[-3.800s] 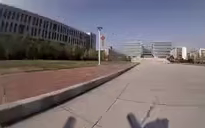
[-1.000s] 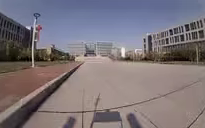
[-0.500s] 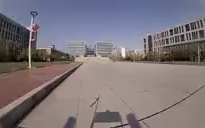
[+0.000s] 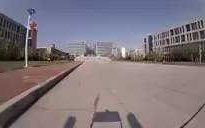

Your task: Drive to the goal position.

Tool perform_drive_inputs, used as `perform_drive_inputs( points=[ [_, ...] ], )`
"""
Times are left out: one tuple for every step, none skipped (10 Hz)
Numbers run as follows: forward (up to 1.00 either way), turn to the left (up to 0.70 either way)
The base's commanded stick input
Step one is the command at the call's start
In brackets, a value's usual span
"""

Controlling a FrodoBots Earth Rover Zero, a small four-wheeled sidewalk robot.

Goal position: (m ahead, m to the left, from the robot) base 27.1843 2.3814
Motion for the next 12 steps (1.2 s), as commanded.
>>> perform_drive_inputs(
  points=[
    [0.70, 0.00],
    [0.70, 0.00],
    [0.70, 0.00],
    [0.70, 0.00],
    [0.70, 0.00],
    [0.70, 0.00],
    [0.70, 0.00],
    [0.70, 0.00],
    [0.70, 0.00],
    [0.70, 0.00],
    [0.70, 0.00],
    [0.70, 0.00]
  ],
)
